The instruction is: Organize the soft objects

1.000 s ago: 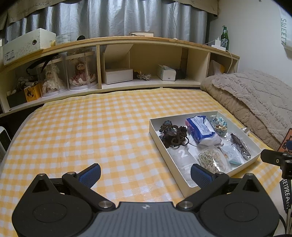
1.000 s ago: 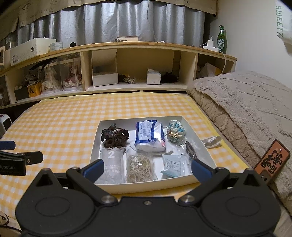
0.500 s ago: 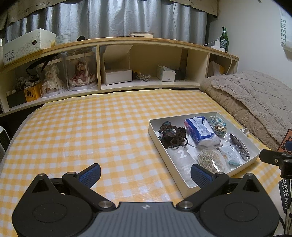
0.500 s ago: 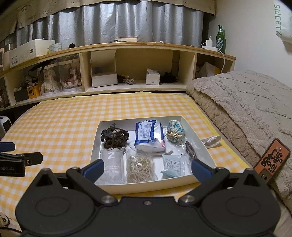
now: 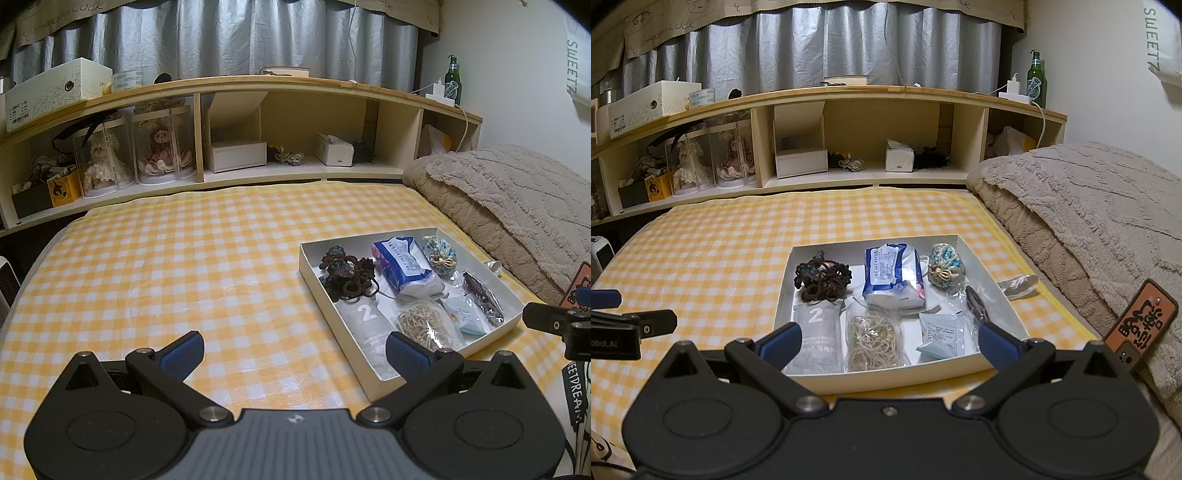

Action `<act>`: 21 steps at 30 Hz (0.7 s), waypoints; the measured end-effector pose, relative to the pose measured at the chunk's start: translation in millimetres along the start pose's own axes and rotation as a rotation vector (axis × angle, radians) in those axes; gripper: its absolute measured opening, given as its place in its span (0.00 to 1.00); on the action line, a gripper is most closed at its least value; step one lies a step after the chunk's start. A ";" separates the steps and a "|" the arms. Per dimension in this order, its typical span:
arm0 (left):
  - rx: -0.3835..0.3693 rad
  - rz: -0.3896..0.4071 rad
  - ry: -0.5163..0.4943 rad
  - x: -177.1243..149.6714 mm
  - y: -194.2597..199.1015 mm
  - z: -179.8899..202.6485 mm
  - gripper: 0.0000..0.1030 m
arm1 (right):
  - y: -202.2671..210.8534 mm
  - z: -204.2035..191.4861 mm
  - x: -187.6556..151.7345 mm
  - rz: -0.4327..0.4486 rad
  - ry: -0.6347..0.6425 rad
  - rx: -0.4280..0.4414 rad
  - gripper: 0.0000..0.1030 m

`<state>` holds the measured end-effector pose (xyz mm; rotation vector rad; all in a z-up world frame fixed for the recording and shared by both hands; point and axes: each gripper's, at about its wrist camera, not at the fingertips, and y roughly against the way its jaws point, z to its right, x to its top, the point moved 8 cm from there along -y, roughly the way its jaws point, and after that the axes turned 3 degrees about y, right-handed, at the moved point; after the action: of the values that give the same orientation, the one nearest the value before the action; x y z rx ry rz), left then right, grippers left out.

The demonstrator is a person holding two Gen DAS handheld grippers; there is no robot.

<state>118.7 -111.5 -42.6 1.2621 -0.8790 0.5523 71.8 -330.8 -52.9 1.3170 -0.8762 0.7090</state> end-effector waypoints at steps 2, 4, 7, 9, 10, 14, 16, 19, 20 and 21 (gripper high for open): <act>0.000 0.000 0.000 -0.2 -0.1 -0.3 1.00 | 0.0 0.2 -0.1 0.000 0.000 0.000 1.00; 0.000 0.000 0.000 -0.2 0.0 -0.2 1.00 | 0.0 0.3 -0.1 0.000 0.000 0.000 1.00; 0.001 -0.001 0.000 -0.2 0.0 0.1 1.00 | -0.2 0.4 0.0 0.000 0.000 0.001 1.00; 0.002 0.000 0.000 0.0 0.2 0.4 1.00 | -0.2 0.3 0.1 0.000 0.000 0.001 1.00; 0.000 0.000 0.000 -0.2 0.1 -0.1 1.00 | -0.2 0.4 0.0 0.000 0.000 0.001 1.00; 0.000 0.000 0.000 -0.4 0.1 -0.5 1.00 | -0.3 0.7 0.0 0.000 0.000 0.001 1.00; 0.001 -0.001 0.000 0.2 0.9 0.3 1.00 | -0.3 0.7 0.0 0.000 0.000 0.001 1.00; 0.002 -0.001 0.003 0.8 1.7 1.4 1.00 | -0.2 0.7 0.0 0.000 0.000 0.001 1.00; 0.001 -0.001 0.003 0.8 1.7 1.3 1.00 | -0.2 0.6 0.1 0.000 0.000 0.001 1.00; 0.001 -0.001 0.004 0.9 1.3 0.5 1.00 | -0.2 0.7 0.0 0.000 0.000 0.001 1.00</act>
<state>118.1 -111.8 -41.0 1.2617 -0.8746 0.5539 71.9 -331.5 -53.0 1.3180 -0.8760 0.7092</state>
